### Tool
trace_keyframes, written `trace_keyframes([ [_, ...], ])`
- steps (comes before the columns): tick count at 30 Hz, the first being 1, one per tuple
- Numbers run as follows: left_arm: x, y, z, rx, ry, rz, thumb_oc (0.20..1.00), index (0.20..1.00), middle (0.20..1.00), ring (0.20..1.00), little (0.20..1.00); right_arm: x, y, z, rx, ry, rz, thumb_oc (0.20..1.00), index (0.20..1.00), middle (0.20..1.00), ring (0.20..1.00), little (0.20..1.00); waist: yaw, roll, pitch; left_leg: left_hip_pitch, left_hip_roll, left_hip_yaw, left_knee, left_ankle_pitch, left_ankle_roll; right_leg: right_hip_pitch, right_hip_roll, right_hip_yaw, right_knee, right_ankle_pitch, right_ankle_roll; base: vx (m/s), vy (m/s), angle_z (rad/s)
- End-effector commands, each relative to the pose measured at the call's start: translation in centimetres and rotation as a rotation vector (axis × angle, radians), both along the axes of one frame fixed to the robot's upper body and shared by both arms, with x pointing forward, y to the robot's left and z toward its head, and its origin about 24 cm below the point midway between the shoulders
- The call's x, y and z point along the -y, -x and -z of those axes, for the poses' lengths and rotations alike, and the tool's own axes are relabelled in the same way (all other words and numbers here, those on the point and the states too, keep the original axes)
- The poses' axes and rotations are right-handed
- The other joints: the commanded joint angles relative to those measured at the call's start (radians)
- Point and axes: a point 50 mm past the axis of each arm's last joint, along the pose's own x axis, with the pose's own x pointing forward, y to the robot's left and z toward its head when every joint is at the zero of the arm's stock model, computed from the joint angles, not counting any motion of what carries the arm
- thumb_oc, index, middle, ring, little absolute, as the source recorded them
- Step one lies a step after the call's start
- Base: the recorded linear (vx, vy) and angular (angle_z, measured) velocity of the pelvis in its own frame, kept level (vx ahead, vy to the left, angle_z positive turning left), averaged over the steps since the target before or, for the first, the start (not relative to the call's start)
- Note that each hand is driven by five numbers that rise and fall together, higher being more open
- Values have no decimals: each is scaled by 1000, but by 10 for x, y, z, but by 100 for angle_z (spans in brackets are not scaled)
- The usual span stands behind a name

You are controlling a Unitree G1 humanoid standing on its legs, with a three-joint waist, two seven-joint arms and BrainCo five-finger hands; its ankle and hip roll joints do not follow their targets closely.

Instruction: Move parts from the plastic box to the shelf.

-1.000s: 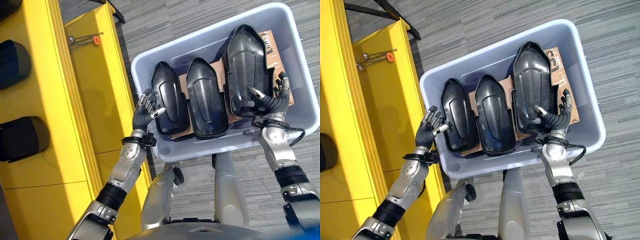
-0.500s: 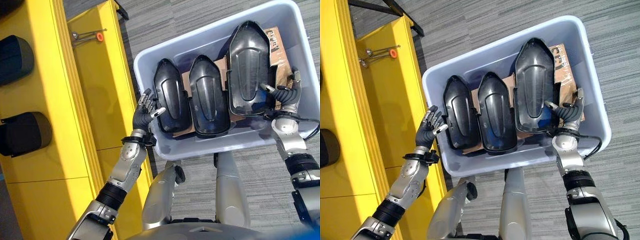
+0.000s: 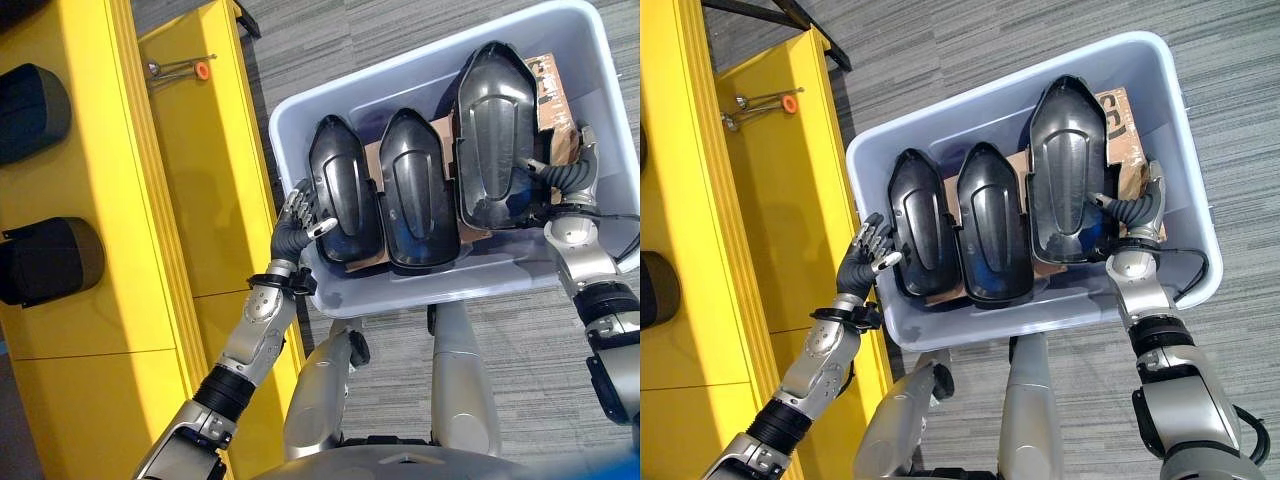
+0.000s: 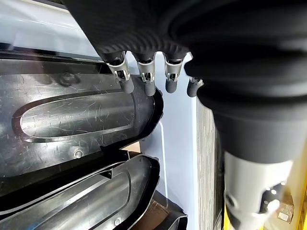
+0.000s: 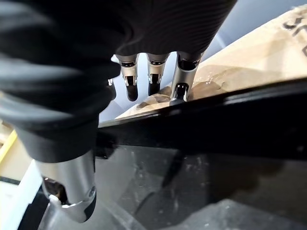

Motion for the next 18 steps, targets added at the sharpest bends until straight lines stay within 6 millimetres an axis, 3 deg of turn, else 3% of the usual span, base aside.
trace_keyframes([
  [1,-2,1,-17,96,-12,21,1000,1000,1000,1000,1000,-23,-6,17,-109,126,-95,200,200,200,200,200,40,-35,-28,72,58,-66,56,-70,-108,47,-63,-65,-123,114,81,0,0,0],
  [18,-7,-1,-18,99,-6,-15,1000,1000,1000,1000,1000,-22,1,28,-104,116,-49,200,200,200,200,200,44,-42,-36,68,54,-74,50,-68,-107,48,-64,-69,-129,119,81,0,1,1],
])
